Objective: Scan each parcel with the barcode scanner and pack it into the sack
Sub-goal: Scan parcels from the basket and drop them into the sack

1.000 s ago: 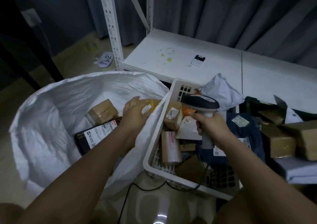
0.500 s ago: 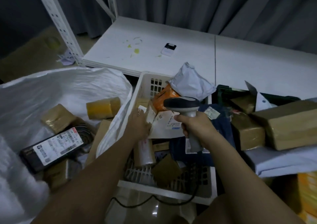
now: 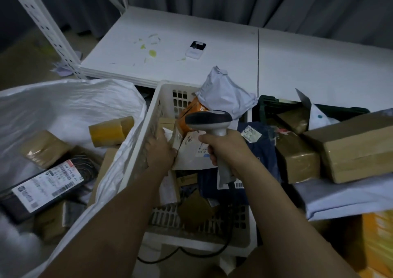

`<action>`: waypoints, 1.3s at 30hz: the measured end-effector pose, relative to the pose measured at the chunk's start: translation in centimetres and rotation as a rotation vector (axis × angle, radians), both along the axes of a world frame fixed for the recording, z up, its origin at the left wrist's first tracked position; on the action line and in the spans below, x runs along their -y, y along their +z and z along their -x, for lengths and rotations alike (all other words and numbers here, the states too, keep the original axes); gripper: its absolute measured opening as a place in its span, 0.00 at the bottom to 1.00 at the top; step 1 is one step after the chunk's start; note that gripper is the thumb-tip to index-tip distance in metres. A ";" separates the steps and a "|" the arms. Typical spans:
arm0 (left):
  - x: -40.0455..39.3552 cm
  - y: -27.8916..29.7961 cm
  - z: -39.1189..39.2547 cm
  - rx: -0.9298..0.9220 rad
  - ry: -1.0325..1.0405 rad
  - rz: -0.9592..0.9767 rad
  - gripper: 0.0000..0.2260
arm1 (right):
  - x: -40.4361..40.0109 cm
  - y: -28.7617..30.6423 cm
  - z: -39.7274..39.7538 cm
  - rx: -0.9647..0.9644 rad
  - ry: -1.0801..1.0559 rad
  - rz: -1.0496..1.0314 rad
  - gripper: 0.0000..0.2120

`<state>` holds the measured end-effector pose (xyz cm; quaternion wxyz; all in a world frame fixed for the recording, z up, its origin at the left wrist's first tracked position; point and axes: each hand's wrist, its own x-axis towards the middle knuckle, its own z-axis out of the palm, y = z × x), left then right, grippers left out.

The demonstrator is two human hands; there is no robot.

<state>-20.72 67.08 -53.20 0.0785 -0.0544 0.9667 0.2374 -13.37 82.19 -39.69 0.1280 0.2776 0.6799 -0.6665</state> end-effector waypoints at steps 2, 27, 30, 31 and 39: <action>1.0 0.5 0.2 -0.038 0.002 -0.128 0.26 | -0.1 0.2 -0.2 -0.011 -0.003 -0.004 0.08; 22.5 17.5 -14.0 0.022 0.228 -1.148 0.14 | 13.2 1.1 -8.5 -0.153 0.377 0.194 0.21; 22.2 17.5 -14.9 -0.005 0.345 -1.248 0.16 | 14.1 1.7 -9.7 -0.128 0.317 0.259 0.23; 22.0 17.5 -15.1 -0.010 0.381 -1.271 0.16 | 14.4 1.9 -10.0 -0.130 0.304 0.272 0.24; 22.1 17.6 -19.8 0.224 0.182 -1.209 0.22 | 16.5 3.4 -10.5 -0.251 0.011 0.288 0.20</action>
